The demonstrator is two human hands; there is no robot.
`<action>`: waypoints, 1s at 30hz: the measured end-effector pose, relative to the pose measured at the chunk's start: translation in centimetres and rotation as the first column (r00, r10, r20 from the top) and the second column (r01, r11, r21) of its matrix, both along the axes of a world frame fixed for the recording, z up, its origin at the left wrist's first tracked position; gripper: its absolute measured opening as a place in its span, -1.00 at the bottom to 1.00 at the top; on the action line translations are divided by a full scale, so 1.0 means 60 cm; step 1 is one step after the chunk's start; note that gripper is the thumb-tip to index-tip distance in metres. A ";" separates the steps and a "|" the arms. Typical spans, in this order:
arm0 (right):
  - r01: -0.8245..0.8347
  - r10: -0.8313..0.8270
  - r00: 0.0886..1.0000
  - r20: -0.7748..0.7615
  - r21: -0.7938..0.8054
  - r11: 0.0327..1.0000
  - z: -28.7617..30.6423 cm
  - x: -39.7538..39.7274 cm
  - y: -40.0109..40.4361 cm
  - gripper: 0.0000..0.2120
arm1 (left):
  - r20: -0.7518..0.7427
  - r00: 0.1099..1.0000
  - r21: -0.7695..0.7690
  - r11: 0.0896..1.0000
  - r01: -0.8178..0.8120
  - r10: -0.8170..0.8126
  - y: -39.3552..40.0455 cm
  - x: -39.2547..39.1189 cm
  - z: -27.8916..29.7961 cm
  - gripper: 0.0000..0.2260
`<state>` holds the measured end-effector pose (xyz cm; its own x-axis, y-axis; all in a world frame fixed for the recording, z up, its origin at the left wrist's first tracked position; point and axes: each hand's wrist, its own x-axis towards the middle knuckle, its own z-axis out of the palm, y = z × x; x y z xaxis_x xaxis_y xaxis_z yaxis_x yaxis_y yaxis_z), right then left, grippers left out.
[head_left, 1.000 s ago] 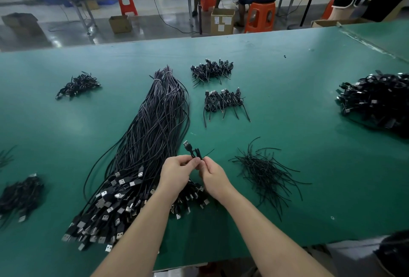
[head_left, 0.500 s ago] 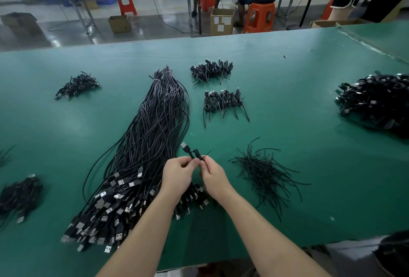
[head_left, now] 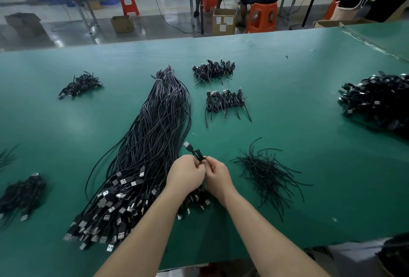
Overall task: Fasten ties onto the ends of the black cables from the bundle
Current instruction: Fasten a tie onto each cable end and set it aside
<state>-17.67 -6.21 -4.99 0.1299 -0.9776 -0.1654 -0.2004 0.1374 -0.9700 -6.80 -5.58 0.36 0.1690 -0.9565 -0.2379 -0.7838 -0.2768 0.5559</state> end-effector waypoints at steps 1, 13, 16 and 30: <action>-0.001 0.001 1.000 0.000 0.007 1.000 0.000 -0.002 -0.001 -0.74 | 0.018 0.998 -0.014 0.998 0.058 -0.058 0.002 0.004 0.002 -0.86; -0.187 0.139 0.972 0.188 0.263 0.947 0.027 -0.016 -0.009 -0.74 | 0.512 0.789 -0.427 0.697 0.576 -0.339 0.001 0.049 -0.011 -0.66; -0.214 0.155 0.966 0.209 0.301 0.929 0.033 -0.020 -0.014 -0.70 | 0.542 0.763 -0.445 0.649 0.617 -0.353 -0.002 0.055 -0.011 -0.74; -0.338 0.278 0.934 0.226 0.294 0.894 0.039 -0.028 -0.012 -0.73 | 0.111 0.968 -0.484 0.838 0.251 -0.226 0.008 0.056 -0.043 -0.95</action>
<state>-19.35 -6.93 -2.63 0.4711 -0.7802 -0.4114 -0.1172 0.4069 -0.9059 -3.45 -5.12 -2.20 -0.0808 -0.9581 0.2747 -0.8189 0.2209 0.5298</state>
